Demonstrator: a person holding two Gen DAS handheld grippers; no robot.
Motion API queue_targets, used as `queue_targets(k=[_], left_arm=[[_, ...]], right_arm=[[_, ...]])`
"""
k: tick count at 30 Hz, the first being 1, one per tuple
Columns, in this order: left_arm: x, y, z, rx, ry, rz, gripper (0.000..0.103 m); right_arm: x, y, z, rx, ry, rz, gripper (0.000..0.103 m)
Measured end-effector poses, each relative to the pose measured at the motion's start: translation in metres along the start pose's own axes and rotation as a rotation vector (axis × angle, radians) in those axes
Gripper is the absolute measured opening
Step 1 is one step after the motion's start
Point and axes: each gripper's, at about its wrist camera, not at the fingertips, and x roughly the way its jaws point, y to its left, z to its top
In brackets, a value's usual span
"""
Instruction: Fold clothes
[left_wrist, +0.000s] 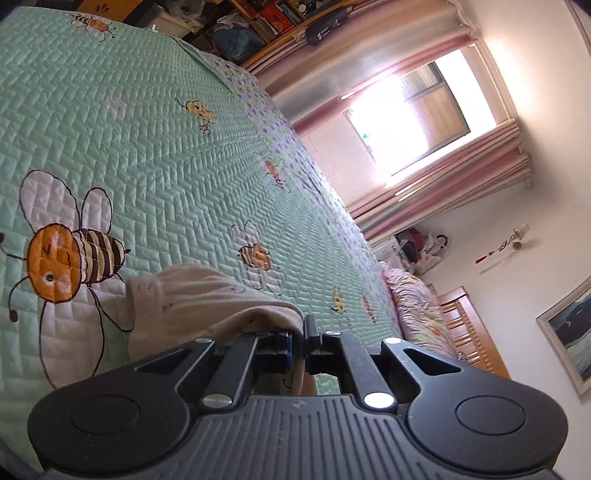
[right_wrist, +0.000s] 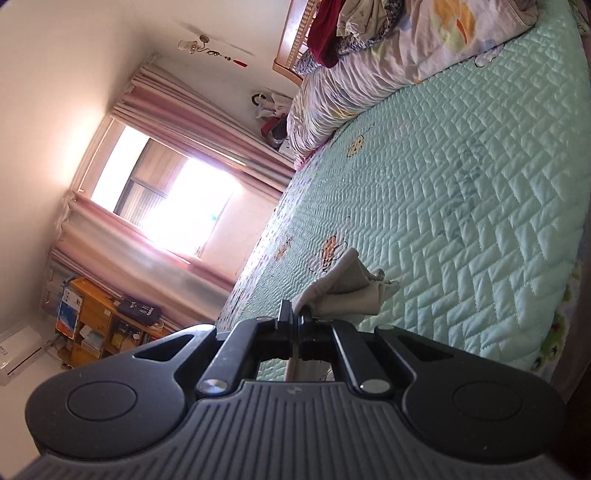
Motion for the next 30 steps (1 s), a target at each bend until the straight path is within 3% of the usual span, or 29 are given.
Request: queue_targets(k=[5,10,13,15,19,21,22,23,24,26,30], left_arm=[[-0.05,-0.013,0.001,-0.047,-0.003,-0.002,0.005],[-0.059,-0.017,0.015,-0.077,0.0,0.092,0.005],[-0.011,-0.01,0.042,-0.118,0.037,0.183,0.005],[0.044,-0.006,0.062,-0.129,0.078,0.263,0.005],[0.164,0.002,0.092,-0.049,0.197,0.38,0.004],[0.208,0.004,0.098,-0.006,0.235,0.44,0.01],[0.216,0.004,0.1,0.01,0.231,0.472,0.018],[0.217,0.008,0.103,-0.013,0.232,0.457,0.034],[0.219,0.013,0.106,-0.036,0.232,0.442,0.037],[0.222,0.021,0.113,-0.083,0.233,0.413,0.037],[0.209,0.037,0.117,-0.156,0.2,0.341,0.038]], right_arm=[[-0.029,0.009,0.006,0.104,0.022,-0.007,0.003],[-0.03,0.008,0.013,0.217,0.041,-0.047,0.003],[0.008,-0.001,0.012,0.293,0.073,-0.119,0.003],[0.056,-0.01,0.008,0.352,0.103,-0.183,0.003],[0.17,-0.026,0.002,0.377,0.166,-0.262,0.008],[0.205,-0.034,-0.002,0.407,0.194,-0.298,0.017],[0.217,-0.035,-0.003,0.403,0.212,-0.289,0.019],[0.225,-0.034,-0.003,0.383,0.231,-0.265,0.027],[0.229,-0.032,-0.001,0.364,0.241,-0.252,0.036],[0.229,-0.03,0.002,0.354,0.247,-0.231,0.042],[0.226,-0.042,0.011,0.457,0.24,-0.197,0.045]])
